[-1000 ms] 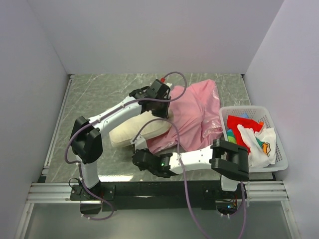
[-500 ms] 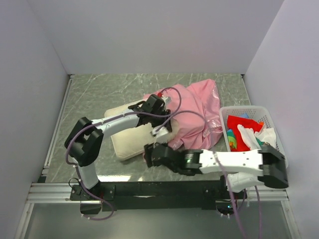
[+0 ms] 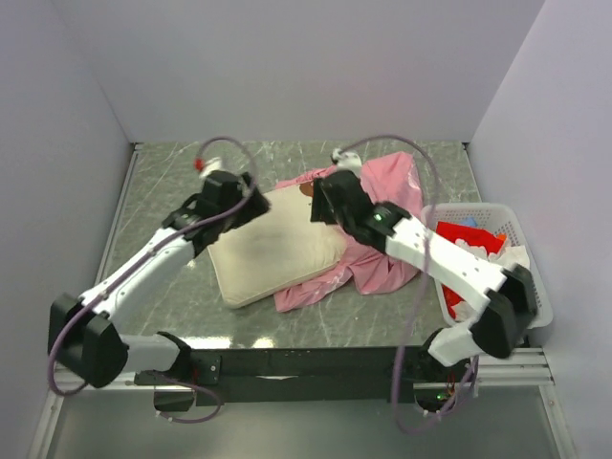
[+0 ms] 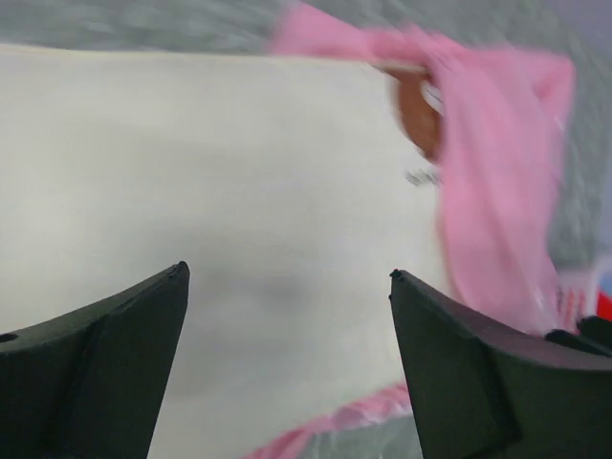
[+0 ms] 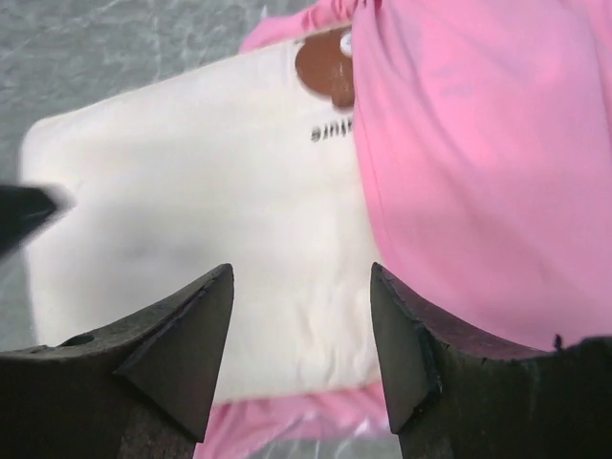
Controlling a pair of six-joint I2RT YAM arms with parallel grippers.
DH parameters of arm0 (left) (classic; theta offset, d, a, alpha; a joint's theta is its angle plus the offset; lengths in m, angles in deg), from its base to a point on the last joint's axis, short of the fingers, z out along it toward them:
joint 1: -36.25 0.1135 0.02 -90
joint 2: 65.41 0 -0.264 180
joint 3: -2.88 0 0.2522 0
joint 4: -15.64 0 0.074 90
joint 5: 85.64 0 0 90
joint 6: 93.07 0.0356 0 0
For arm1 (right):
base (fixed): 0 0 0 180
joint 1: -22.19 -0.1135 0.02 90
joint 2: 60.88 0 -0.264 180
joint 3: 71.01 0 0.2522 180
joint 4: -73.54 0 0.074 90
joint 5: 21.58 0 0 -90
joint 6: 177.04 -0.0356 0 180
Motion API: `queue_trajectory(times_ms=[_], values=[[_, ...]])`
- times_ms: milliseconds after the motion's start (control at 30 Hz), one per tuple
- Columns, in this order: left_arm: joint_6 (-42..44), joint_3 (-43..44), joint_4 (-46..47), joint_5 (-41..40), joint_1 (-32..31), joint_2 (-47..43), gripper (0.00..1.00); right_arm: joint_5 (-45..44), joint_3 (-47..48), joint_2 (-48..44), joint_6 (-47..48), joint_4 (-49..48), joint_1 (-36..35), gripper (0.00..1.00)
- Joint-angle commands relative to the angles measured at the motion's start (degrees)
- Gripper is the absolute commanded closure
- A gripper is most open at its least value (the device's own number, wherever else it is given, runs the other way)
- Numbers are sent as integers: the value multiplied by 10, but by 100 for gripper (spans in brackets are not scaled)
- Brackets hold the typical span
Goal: Put the pillow into the pillowcase
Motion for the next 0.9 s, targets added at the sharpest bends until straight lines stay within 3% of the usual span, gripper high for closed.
queue_trajectory(times_ms=[0,67,233,533,600,633,667,733,767,800,867], values=[[-79,-106,-35,-73,111,-77,7,12,134,132,97,19,49,35],[-66,-138,19,4,163,-82,4,6,209,205,118,44,66,36],[-46,-202,92,105,197,-70,1,1,307,324,149,68,103,37],[-44,-238,173,143,204,3,1,8,425,449,172,110,127,38],[-52,-246,190,150,203,20,6,7,448,463,175,122,128,40],[-54,-249,197,154,204,24,11,9,453,474,176,124,127,41],[-56,-253,203,158,203,29,28,8,462,479,176,126,128,45],[-59,-255,213,170,203,38,49,10,469,487,177,131,128,63],[-56,-253,214,172,203,40,76,12,476,490,177,132,127,69],[-55,-253,215,172,204,38,93,13,483,491,178,138,126,82],[-53,-249,213,180,204,30,99,19,510,493,177,153,122,93]])
